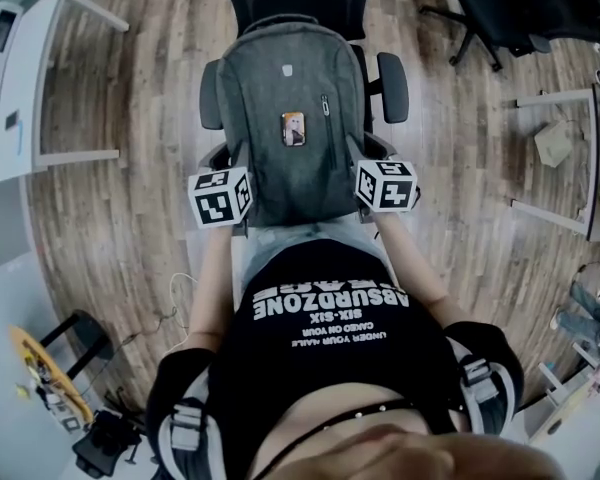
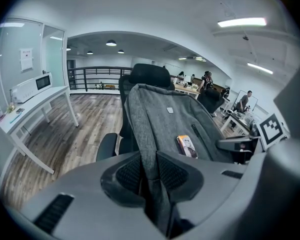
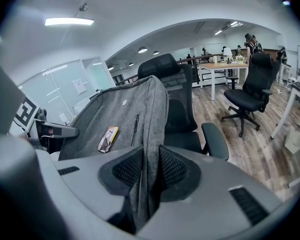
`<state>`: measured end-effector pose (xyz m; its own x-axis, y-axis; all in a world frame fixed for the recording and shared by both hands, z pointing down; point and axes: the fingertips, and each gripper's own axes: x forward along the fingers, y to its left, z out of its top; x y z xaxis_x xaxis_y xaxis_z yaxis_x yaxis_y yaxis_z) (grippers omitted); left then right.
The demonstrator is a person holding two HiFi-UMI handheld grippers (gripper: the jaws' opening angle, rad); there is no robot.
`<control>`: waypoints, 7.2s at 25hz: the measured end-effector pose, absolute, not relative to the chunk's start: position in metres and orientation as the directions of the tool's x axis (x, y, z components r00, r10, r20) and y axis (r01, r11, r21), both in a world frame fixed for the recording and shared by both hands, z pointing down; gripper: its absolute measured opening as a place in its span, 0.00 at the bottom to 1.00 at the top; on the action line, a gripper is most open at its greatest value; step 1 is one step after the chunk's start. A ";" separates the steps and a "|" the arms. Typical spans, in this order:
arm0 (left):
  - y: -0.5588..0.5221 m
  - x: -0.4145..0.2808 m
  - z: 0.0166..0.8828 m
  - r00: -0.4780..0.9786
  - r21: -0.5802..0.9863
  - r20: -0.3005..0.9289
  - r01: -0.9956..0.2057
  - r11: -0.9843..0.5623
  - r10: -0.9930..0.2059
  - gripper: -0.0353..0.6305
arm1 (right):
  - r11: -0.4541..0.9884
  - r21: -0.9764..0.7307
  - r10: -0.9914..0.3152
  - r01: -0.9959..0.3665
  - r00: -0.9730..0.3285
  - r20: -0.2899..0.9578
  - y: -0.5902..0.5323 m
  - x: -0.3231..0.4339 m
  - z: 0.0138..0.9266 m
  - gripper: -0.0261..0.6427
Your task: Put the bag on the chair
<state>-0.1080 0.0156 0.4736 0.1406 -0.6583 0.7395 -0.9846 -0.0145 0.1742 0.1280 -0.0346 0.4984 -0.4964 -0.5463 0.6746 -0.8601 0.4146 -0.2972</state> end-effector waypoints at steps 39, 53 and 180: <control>-0.154 -0.164 0.563 0.220 0.242 0.845 -0.970 -0.017 -0.488 0.18 | 0.326 -0.273 -0.444 -0.905 -0.401 0.801 -0.194 0.078 0.575 0.19; -0.183 -0.177 0.612 0.225 0.246 0.876 -0.969 -0.005 -0.427 0.18 | 0.299 -0.263 -0.399 -0.917 -0.371 0.839 -0.223 0.066 0.622 0.19; -0.146 -0.108 0.554 0.325 0.243 0.707 -0.946 -0.216 -0.628 0.08 | 0.502 -0.383 -0.446 -0.776 -0.611 0.654 -0.158 0.025 0.549 0.06</control>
